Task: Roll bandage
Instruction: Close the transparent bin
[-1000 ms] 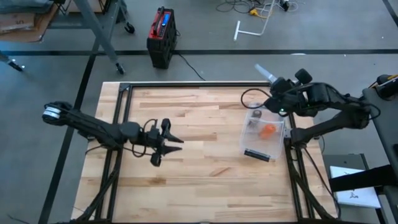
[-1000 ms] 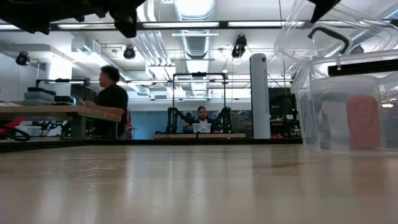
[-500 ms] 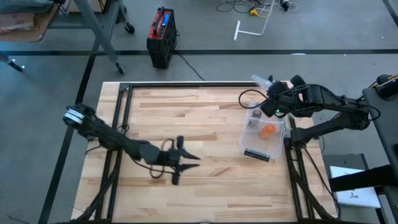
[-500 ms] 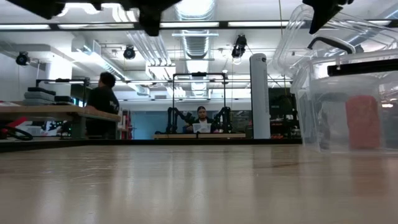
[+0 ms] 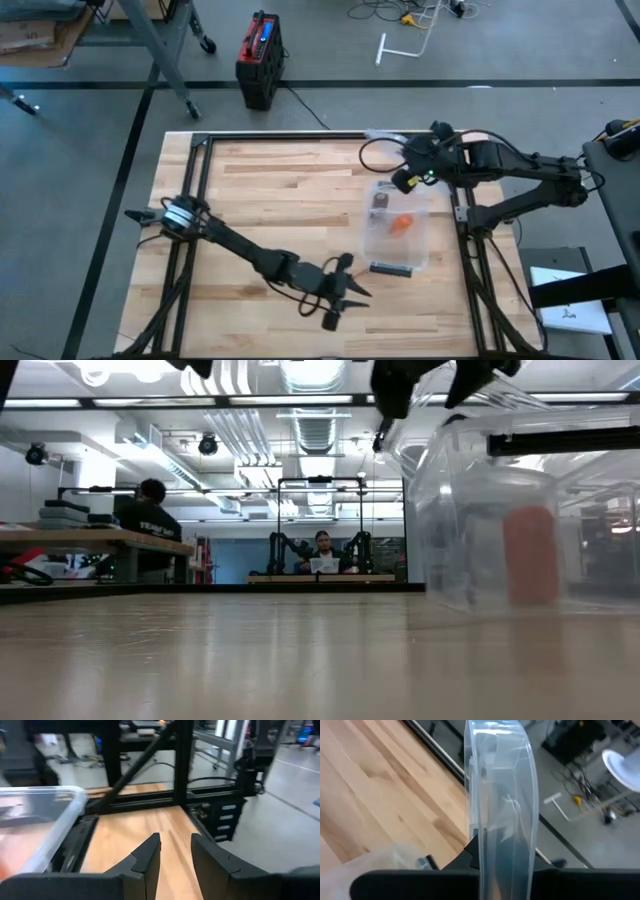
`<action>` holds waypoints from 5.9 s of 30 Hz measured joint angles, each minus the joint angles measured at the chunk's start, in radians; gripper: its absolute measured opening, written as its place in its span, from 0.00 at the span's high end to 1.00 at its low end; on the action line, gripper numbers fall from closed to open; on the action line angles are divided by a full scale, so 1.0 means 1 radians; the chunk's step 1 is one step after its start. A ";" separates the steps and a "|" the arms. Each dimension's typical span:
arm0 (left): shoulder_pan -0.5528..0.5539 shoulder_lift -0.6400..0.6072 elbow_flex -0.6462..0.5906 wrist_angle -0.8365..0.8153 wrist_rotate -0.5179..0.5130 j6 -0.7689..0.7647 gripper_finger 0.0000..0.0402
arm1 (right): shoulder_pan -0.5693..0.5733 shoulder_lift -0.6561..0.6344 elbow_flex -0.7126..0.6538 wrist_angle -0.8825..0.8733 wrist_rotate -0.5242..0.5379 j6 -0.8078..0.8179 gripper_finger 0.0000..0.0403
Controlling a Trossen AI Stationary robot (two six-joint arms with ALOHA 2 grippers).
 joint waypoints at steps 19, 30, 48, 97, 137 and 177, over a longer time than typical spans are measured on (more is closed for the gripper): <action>0.023 -0.116 -0.093 -0.244 -0.735 -0.113 0.75 | 0.200 -0.086 0.000 0.132 0.069 -0.104 0.97; 0.023 -0.518 -0.454 -0.284 -0.841 -0.177 0.77 | 0.333 -0.084 0.000 0.128 0.227 -0.070 0.97; -0.014 -1.172 -0.893 -0.323 -0.706 -0.214 0.70 | 0.497 0.113 0.000 0.474 0.549 -0.326 0.97; 0.065 -0.598 -0.296 -0.275 -0.282 0.236 0.40 | 0.748 0.434 -0.098 -0.111 0.719 -0.243 0.97; 0.074 -0.332 0.034 -0.688 -0.495 0.489 0.72 | 0.724 0.468 -0.146 0.592 0.610 -0.697 0.97; 0.029 -0.330 0.042 -0.550 -0.701 0.805 0.91 | 0.937 0.261 -0.146 0.381 0.685 -0.287 0.31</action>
